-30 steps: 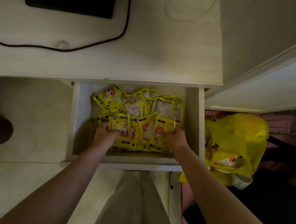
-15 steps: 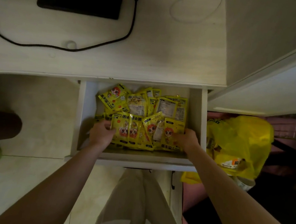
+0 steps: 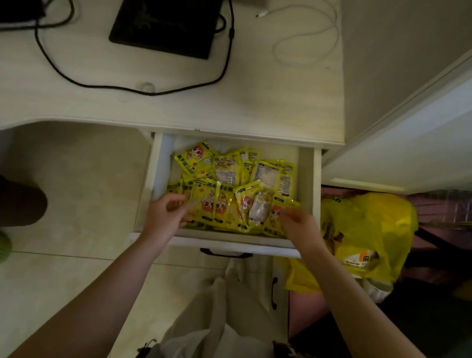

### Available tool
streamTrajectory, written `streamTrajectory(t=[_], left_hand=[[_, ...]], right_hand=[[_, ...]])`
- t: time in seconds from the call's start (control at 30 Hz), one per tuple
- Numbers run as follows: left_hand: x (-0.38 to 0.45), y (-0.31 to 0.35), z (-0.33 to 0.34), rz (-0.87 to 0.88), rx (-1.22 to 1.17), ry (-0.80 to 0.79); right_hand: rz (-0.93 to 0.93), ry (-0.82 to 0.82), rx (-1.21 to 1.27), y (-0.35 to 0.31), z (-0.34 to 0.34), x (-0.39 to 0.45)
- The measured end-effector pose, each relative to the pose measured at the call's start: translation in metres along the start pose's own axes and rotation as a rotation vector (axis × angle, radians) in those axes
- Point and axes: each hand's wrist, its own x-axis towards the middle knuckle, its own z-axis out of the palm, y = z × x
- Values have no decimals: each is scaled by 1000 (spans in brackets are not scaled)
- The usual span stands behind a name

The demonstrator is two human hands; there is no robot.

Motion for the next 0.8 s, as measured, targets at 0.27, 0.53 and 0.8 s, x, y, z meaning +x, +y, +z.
streamTrajectory(t=[0.27,0.53,0.8], left_hand=[[-45,-45,-14,-116,-72,-57],[-31,-68,-19,-503,-399,-152],[-13,-55,-9,-595,-807,-44]], right_hand=[[178,-14,401,47,23,-57],[493,16,859,57,32,-42],[481,42,1143,44,35,-27]])
